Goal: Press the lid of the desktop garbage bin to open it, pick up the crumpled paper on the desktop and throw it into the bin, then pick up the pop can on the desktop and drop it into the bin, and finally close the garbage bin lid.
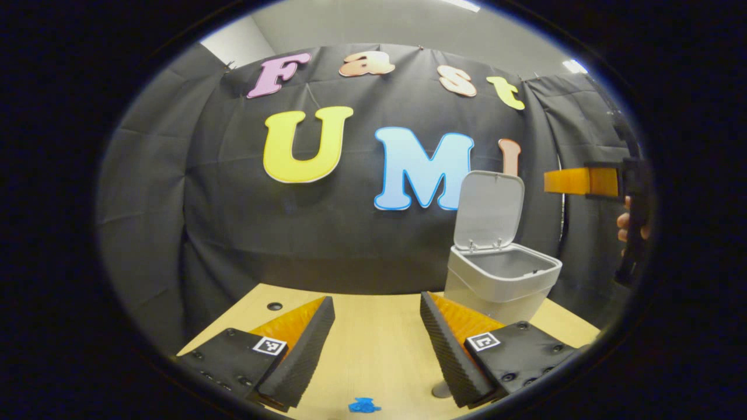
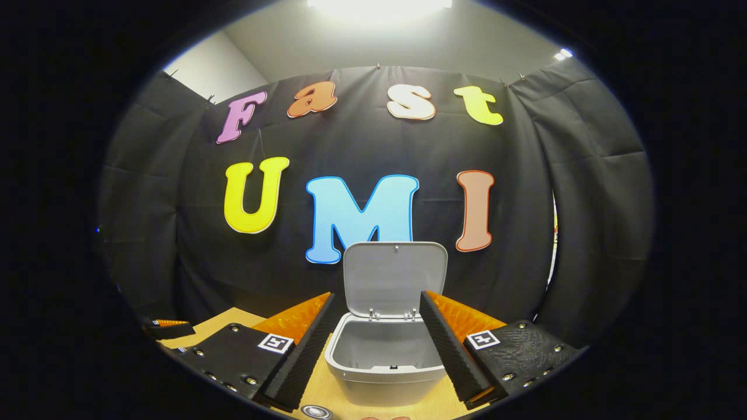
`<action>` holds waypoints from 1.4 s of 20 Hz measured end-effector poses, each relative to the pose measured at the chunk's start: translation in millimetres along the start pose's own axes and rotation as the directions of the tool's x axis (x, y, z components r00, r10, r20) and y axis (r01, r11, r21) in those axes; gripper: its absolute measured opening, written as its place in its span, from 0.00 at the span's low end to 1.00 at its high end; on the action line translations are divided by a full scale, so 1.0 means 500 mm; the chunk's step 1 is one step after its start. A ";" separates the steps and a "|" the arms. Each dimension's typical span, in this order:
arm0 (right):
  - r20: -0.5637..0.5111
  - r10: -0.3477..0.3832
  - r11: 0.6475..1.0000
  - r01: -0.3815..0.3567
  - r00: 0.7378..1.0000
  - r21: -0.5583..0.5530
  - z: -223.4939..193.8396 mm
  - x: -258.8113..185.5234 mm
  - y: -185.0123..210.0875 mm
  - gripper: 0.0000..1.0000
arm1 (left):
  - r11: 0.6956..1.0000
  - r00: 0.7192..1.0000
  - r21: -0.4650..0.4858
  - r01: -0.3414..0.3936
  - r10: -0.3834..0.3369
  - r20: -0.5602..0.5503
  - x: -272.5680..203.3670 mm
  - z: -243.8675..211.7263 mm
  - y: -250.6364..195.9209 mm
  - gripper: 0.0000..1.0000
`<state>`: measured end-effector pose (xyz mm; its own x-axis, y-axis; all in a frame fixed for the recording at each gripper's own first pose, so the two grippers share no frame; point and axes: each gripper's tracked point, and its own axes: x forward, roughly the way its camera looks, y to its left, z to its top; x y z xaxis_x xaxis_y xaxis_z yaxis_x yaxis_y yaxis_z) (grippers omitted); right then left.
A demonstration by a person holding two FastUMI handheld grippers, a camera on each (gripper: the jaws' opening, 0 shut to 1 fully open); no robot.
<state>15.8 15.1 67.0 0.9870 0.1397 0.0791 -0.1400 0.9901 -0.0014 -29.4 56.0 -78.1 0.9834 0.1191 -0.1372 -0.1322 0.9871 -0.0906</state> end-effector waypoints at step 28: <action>-0.092 -0.132 0.991 0.129 0.987 -0.039 -0.025 -0.016 -0.084 0.92 | 1.000 0.892 -0.005 -0.020 0.016 -0.452 -0.024 -0.563 0.056 0.96</action>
<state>14.9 -27.4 54.1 0.9999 0.0079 -0.0137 -0.0083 0.9995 -0.0300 -79.8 51.9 -356.4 0.8187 0.0731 -0.5696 -0.1521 0.9840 -0.0924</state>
